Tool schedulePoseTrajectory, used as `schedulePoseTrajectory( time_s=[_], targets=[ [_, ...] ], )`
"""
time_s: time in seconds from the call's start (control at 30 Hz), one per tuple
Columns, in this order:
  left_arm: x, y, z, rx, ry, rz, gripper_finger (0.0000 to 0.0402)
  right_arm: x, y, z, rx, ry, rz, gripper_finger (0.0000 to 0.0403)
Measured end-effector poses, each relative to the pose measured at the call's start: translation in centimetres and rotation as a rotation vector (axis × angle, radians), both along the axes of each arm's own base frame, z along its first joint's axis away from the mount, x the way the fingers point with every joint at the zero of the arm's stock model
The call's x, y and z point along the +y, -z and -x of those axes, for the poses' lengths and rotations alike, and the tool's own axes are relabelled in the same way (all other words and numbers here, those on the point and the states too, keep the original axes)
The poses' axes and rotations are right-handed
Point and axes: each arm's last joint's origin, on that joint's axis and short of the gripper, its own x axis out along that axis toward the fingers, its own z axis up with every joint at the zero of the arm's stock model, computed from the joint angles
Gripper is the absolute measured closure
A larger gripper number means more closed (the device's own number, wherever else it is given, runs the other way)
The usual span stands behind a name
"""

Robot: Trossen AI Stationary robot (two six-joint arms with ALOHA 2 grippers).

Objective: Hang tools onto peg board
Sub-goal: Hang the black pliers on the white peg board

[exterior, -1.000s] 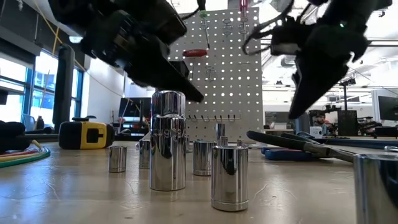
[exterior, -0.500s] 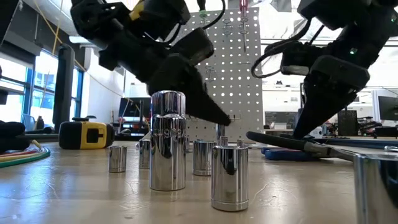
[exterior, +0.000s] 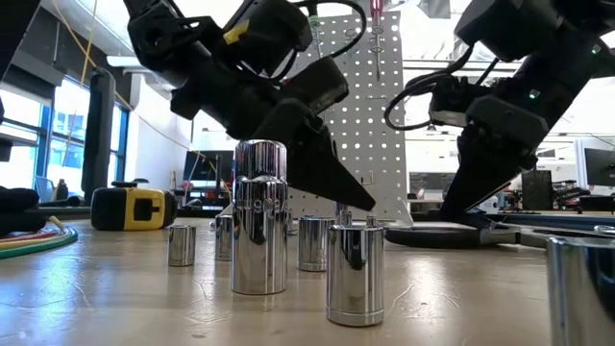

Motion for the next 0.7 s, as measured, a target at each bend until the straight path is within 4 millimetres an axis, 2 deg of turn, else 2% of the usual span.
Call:
schedulePoseTrajectory(
  time_s=[0.2,0.4,0.57,0.7],
  targets=[
    [0.0,-0.2,-0.1,-0.02,-0.002,0.005,0.0238,0.0,0.2,0.0,-0.008,0.006,0.004,0.0323],
    [-0.1,-0.2,-0.1,-0.014,-0.007,0.019,0.0238,0.2,0.0,-0.1,-0.009,-0.029,0.042,0.0388],
    [-0.2,-1.0,0.3,-0.001,-0.002,0.017,0.0238,0.5,-1.2,-1.1,-0.056,-0.053,0.071,0.0387],
    [-0.2,-2.2,0.6,-0.005,0.002,0.012,0.0238,0.8,-2.5,-2.1,-0.093,-0.09,0.106,0.0402]
  ],
)
